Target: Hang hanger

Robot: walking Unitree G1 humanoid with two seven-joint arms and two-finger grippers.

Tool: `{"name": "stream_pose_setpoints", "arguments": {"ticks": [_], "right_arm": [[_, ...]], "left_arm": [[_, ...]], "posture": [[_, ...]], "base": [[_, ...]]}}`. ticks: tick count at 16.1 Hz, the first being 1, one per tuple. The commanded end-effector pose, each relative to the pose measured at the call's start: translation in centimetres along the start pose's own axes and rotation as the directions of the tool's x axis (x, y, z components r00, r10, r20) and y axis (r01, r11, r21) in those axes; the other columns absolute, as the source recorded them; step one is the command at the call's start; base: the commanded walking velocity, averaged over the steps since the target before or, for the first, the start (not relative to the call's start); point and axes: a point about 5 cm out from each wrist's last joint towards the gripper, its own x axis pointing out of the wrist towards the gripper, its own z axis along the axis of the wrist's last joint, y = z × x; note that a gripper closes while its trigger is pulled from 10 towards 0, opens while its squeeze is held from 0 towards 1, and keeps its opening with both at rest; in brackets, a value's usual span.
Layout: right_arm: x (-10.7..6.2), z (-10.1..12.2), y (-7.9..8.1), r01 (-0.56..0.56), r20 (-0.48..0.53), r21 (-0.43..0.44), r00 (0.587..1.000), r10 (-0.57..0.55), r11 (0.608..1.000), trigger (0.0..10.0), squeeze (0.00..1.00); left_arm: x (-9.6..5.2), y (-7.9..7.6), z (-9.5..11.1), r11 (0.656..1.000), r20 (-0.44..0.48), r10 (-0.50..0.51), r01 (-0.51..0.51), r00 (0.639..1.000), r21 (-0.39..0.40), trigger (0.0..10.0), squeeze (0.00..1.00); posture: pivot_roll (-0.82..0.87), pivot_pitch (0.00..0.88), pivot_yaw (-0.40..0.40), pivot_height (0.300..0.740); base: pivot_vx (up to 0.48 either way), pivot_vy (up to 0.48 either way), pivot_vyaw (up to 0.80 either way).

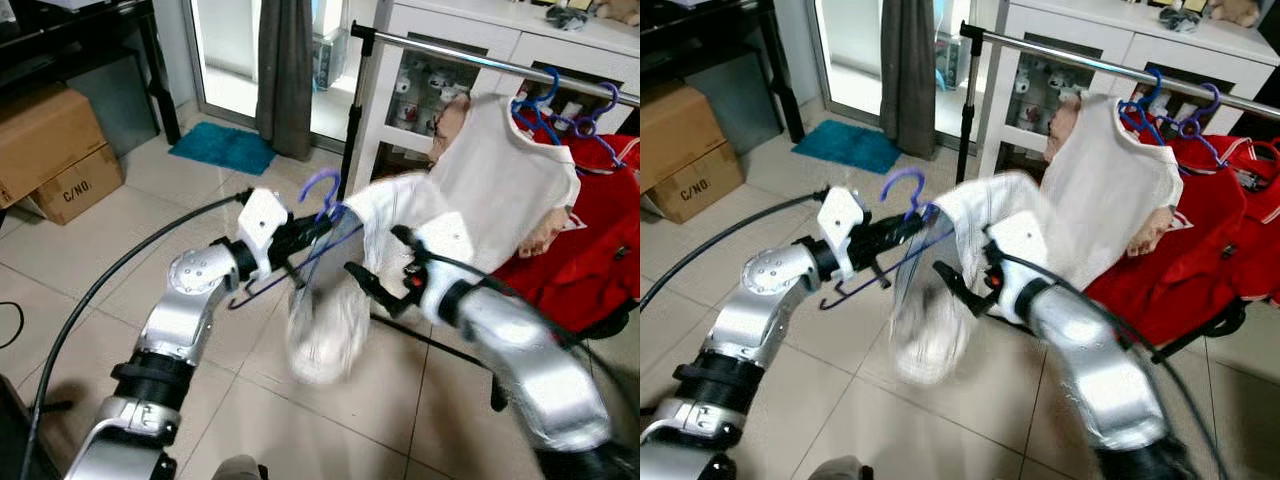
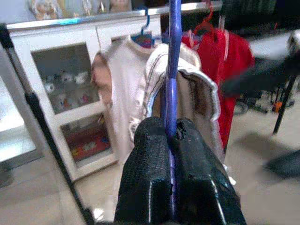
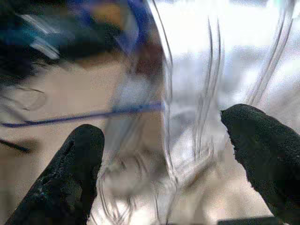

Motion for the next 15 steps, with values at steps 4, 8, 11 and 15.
{"name": "stream_pose_setpoints", "arguments": {"ticks": [4, 8, 11, 15], "right_arm": [[2.1, -0.1, -0.4, 0.140, -0.030, 0.037, 0.990, -0.139, 0.989, 4.9, 0.00], [2.2, -0.6, -1.2, 0.243, -0.057, 0.077, 0.969, -0.239, 0.967, 0.0, 0.00], [1.9, -0.7, -2.4, 0.313, -0.062, 0.061, 0.949, -0.309, 0.948, 0.0, 0.00], [1.6, -0.9, -2.9, 0.344, -0.060, 0.067, 0.938, -0.341, 0.936, 0.0, 0.00]], "left_arm": [[0.1, -1.0, 2.1, 1.000, 0.119, 0.026, -0.026, 0.992, -0.009, 0.0, 0.00], [-0.4, -1.4, 1.9, 1.000, 0.089, 0.015, -0.015, 0.996, 0.001, 0.0, 0.00], [-0.9, -1.2, 1.8, 1.000, 0.054, 0.007, -0.008, 0.999, 0.021, 0.0, 0.00], [-1.6, -1.5, 1.9, 0.999, 0.040, -0.029, 0.027, 0.999, 0.030, 0.0, 0.00]], "posture": [[0.07, 0.000, -0.062, 0.740], [0.07, 0.000, -0.061, 0.740], [0.05, 0.000, -0.032, 0.740], [0.04, 0.000, -0.034, 0.740]], "base": [[0.000, 0.000, 0.00], [0.000, 0.000, 0.00], [0.000, 0.000, 0.00], [0.000, 0.000, 0.00]]}}
